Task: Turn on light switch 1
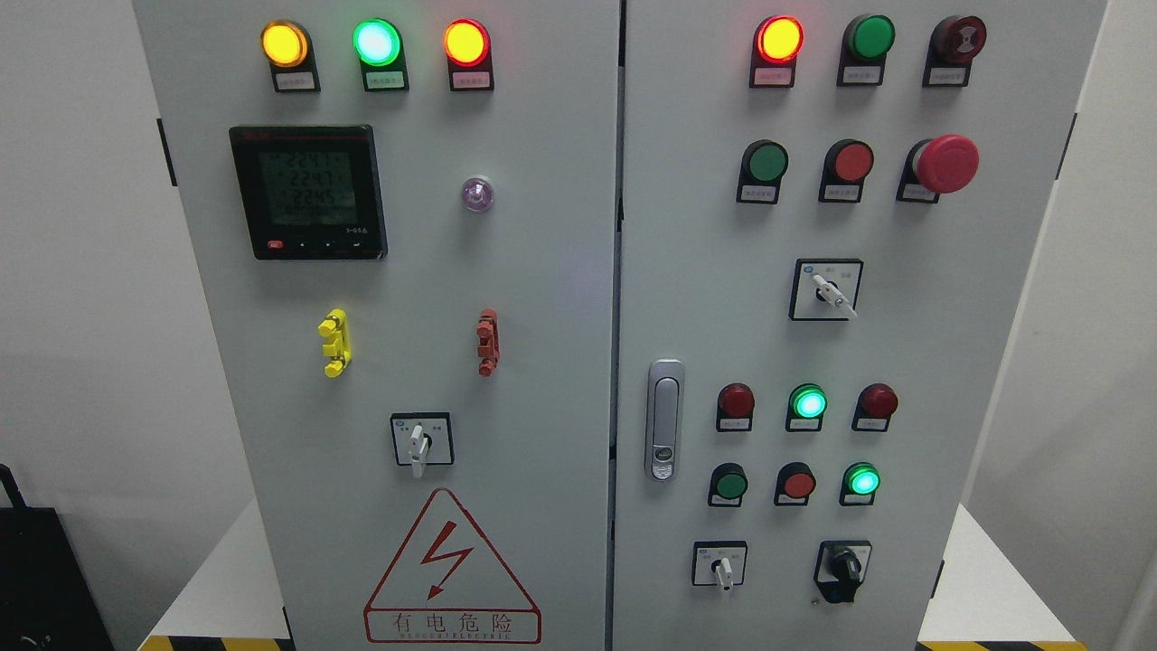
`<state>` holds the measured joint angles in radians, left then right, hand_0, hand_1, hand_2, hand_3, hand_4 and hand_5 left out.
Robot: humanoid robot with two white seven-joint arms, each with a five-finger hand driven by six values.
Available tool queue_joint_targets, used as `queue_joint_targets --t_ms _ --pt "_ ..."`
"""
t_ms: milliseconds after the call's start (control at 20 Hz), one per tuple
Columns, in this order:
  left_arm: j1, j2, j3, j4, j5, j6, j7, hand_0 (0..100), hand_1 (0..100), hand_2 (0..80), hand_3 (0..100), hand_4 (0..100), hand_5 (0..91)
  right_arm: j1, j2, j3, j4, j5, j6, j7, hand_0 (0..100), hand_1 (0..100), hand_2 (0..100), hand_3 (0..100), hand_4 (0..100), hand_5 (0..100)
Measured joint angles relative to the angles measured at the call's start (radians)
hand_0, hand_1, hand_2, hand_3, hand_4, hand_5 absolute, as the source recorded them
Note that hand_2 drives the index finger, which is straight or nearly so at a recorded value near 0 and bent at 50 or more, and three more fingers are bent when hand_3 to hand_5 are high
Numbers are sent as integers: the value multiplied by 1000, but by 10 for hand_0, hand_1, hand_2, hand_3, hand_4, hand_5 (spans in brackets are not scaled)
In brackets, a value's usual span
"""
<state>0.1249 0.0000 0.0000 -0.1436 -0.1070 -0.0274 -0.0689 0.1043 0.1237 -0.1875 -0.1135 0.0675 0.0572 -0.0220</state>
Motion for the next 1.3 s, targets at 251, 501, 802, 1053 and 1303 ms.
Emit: queue_joint_targets --t_ms 251,501,802,1053,1303 --pt "-2 0 0 0 4 -3 -3 215 0 0 0 0 0 0 0 0 0 0 0 0 0 0 0 0 0 0" --pt "-3 0 0 -1 13 -1 -2 215 0 0 0 0 0 0 0 0 0 0 0 0 0 0 0 0 0 0" --pt "24 0 0 -49 18 4 -1 213 0 0 0 0 0 0 0 0 0 0 0 0 0 0 0 0 0 0" --pt "77 0 12 -150 18 7 0 214 0 0 0 0 0 0 0 0 0 0 0 0 0 0 0 0 0 0" --pt "141 0 47 -309 15 2 0 217 0 0 0 0 0 0 0 0 0 0 0 0 0 0 0 0 0 0"
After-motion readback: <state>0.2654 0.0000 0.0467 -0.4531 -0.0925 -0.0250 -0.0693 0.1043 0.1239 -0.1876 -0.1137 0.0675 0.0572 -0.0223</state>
